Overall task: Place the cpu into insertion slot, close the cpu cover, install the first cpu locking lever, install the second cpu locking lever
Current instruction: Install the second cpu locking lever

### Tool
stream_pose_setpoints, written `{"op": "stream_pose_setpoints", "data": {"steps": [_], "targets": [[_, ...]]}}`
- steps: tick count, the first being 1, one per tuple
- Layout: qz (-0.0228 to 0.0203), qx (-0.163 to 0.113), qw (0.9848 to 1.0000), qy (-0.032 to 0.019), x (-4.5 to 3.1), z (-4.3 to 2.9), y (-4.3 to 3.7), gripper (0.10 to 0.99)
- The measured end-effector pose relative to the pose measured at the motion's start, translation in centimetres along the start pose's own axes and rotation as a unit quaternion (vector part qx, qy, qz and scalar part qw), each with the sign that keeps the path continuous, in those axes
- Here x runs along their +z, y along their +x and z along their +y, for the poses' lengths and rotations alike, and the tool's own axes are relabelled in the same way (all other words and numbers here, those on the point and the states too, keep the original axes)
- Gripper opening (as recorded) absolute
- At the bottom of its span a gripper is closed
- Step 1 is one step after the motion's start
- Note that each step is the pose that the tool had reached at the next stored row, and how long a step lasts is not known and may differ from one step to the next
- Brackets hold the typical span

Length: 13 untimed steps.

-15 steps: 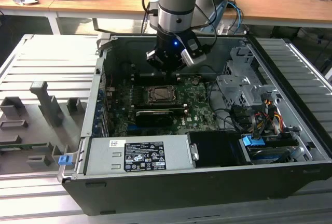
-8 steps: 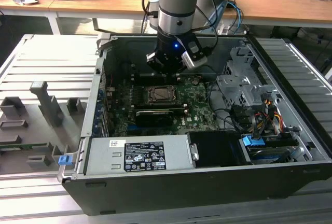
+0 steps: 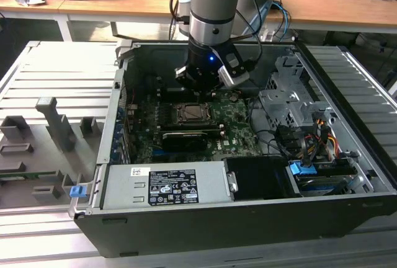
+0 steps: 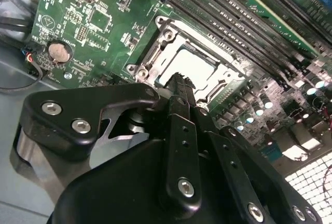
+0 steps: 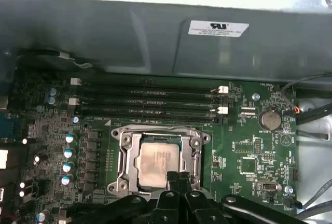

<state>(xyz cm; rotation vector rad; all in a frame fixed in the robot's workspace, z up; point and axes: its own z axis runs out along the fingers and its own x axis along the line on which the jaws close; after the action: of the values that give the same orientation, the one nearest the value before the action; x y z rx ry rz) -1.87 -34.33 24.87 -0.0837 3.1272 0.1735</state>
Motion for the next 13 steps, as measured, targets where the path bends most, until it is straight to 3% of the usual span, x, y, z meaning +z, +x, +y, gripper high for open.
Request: {"op": "stream_pose_setpoints", "data": {"steps": [1,3,13], "targets": [[0.0009,0.000,1.0000,-0.0001,-0.01,-0.15,0.01,0.106],[0.0123,0.001,0.9999,-0.0007,-0.04,-0.53,-0.04,0.106],[0.0142,-0.003,0.9999,-0.0032,0.10,-1.96,0.05,0.106]]}}
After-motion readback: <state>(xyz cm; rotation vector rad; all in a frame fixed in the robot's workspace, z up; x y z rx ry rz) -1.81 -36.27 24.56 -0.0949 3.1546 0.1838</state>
